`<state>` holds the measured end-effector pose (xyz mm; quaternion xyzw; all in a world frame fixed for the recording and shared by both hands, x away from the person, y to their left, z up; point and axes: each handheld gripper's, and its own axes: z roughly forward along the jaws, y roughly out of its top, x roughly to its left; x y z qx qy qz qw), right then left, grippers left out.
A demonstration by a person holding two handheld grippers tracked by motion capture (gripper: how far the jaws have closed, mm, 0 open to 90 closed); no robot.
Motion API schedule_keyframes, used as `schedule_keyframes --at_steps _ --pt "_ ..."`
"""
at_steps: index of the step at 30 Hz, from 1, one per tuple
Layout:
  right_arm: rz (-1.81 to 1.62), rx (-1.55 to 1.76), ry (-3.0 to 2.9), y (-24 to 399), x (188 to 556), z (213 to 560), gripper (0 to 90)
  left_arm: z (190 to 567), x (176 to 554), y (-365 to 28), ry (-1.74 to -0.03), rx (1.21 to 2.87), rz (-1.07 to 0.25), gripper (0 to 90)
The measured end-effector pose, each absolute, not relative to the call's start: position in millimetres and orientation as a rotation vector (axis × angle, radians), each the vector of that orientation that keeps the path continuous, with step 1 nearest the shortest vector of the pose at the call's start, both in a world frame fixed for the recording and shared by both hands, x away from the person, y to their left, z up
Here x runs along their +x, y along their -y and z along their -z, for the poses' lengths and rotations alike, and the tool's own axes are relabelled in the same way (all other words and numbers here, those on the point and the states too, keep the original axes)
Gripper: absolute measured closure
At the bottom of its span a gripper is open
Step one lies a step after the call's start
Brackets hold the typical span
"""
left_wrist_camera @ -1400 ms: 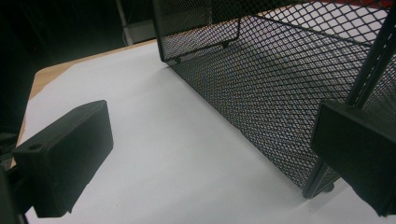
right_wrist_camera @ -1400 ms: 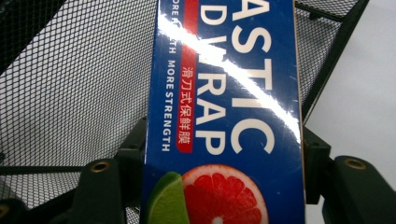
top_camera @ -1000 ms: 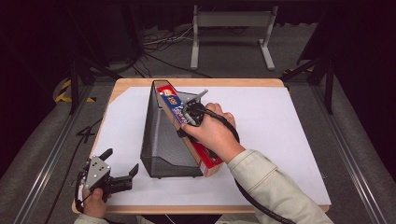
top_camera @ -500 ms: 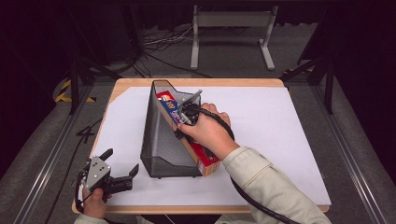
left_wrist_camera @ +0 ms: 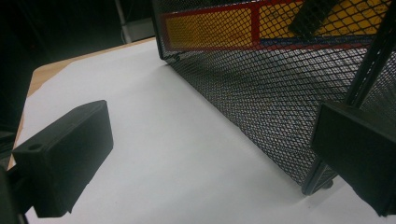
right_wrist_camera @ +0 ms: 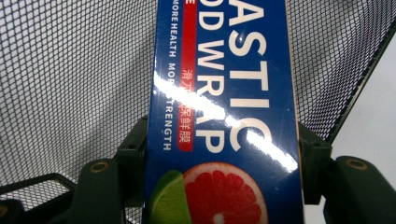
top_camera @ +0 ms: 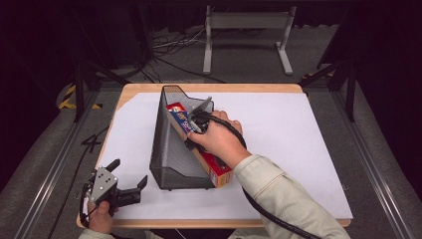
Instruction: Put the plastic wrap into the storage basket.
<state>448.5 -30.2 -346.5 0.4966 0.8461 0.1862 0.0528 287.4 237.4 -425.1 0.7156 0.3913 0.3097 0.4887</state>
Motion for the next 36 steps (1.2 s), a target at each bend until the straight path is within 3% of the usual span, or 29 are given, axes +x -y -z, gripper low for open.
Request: schedule_keyframes --at_steps 17,23,36 --pt "-0.506 1.498 -2.597 28 452 351 37.1 425 288 -237 -0.949 1.741 -0.750 0.1" --pt "-0.570 1.499 -2.575 29 450 347 26.7 425 289 -236 -0.947 1.741 -0.749 0.1" --pt "-0.725 1.433 -2.545 37 446 332 19.8 425 289 -236 -0.948 1.747 -0.749 0.0"
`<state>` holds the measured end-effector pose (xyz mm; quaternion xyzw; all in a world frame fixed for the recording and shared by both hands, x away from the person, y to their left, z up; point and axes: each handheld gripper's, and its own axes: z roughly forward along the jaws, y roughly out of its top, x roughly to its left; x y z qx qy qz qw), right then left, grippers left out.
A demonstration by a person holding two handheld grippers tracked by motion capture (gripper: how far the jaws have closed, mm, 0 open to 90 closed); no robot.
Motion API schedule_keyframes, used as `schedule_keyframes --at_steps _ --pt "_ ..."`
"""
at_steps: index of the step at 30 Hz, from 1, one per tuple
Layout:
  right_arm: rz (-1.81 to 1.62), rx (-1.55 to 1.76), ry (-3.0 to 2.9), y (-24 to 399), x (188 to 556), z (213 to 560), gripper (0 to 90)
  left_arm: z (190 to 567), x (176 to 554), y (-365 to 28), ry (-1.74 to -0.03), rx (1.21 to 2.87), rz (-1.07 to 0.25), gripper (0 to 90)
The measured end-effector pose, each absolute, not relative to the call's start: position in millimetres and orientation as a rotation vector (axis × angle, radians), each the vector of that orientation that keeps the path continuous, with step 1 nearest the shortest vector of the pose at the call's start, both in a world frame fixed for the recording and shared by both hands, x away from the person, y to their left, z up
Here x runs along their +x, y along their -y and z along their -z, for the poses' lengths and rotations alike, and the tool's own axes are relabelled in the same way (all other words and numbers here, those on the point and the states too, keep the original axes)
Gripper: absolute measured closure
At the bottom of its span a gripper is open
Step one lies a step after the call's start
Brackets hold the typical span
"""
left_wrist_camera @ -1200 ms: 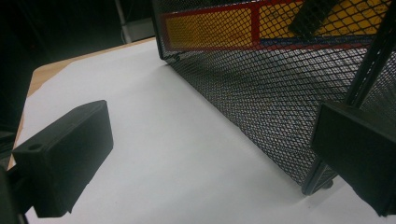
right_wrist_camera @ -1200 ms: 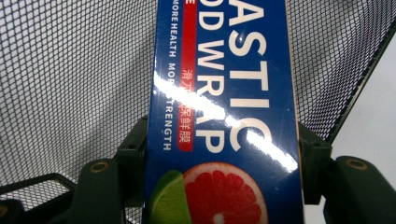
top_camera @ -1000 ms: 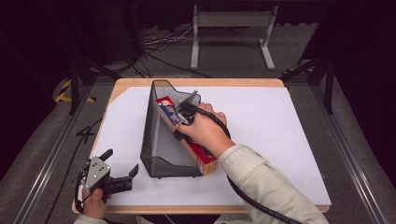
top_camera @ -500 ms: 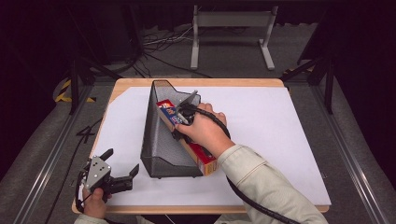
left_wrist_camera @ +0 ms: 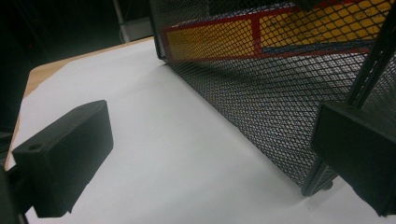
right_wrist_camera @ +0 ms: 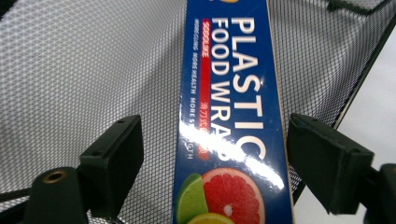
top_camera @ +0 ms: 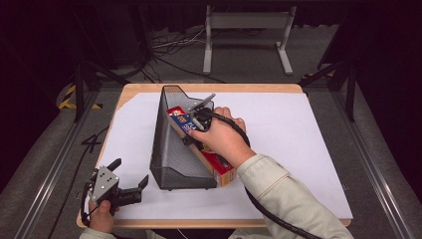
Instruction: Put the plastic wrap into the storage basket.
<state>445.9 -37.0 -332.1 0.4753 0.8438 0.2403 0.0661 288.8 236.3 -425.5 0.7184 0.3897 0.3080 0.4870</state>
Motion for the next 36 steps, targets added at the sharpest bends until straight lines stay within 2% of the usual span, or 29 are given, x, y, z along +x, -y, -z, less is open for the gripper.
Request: schedule_keyframes --at_steps 17,25,36 --pt "-1.154 1.216 -2.440 74 420 298 19.1 425 290 -235 -0.951 1.742 -0.757 0.1" --pt "-1.359 1.115 -2.369 118 398 288 19.2 425 289 -235 -0.954 1.744 -0.756 0.0" --pt "-1.457 1.020 -2.265 184 373 290 19.1 425 288 -234 -0.956 1.743 -0.761 0.0"
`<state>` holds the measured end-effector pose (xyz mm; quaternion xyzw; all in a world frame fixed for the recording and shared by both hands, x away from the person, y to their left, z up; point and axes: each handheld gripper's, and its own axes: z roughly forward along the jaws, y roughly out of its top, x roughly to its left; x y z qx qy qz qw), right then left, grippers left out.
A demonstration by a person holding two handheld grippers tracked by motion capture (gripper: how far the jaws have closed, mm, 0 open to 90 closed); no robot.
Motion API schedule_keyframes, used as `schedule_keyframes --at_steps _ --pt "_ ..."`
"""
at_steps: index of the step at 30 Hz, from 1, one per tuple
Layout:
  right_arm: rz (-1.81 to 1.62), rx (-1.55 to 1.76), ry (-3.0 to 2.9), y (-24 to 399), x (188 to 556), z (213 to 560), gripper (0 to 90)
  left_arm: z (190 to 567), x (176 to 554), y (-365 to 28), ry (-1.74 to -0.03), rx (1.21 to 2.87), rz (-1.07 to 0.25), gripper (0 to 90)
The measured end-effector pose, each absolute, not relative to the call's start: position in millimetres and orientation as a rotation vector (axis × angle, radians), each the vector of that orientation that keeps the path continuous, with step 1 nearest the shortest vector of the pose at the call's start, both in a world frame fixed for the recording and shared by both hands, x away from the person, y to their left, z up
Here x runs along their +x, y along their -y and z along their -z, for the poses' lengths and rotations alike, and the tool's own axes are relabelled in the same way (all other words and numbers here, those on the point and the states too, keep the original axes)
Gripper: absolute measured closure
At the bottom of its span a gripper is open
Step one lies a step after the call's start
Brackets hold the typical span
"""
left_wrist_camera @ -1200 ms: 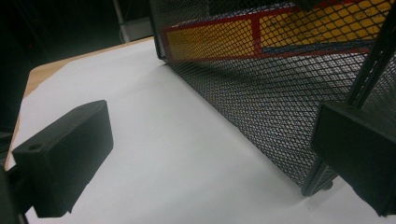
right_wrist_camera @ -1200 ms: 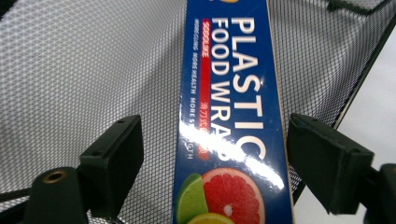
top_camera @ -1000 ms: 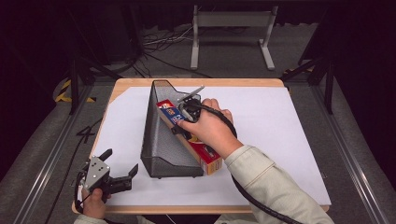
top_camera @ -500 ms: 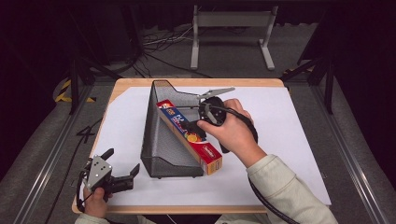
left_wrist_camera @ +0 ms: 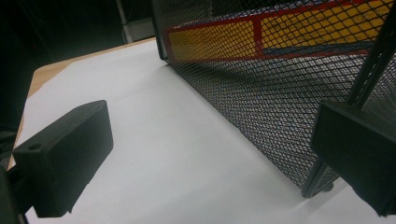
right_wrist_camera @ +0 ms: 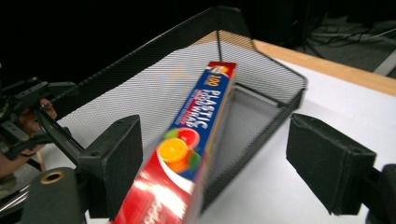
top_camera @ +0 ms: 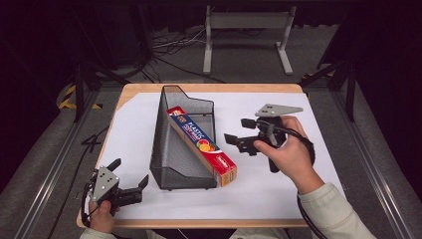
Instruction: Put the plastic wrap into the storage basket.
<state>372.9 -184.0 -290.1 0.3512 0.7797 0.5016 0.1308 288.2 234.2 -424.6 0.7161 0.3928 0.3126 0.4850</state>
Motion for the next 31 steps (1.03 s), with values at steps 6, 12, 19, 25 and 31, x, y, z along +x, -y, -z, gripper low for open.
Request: schedule_keyframes --at_steps 6,12,19,25,31 --pt "-1.442 1.048 -2.183 228 359 303 19.2 425 289 -233 -0.958 1.751 -0.760 0.1" --pt "-1.412 1.082 -2.135 264 350 322 19.2 425 289 -233 -0.962 1.751 -0.762 0.0" --pt "-1.396 1.069 -2.000 310 329 360 19.2 426 289 -234 -0.965 1.753 -0.762 0.1" --pt "-1.409 1.110 -1.970 326 321 386 19.2 425 289 -233 -0.957 1.754 -0.763 0.1" --pt "-1.398 1.127 -1.980 335 322 409 19.2 425 289 -235 -0.958 1.743 -0.763 0.0"
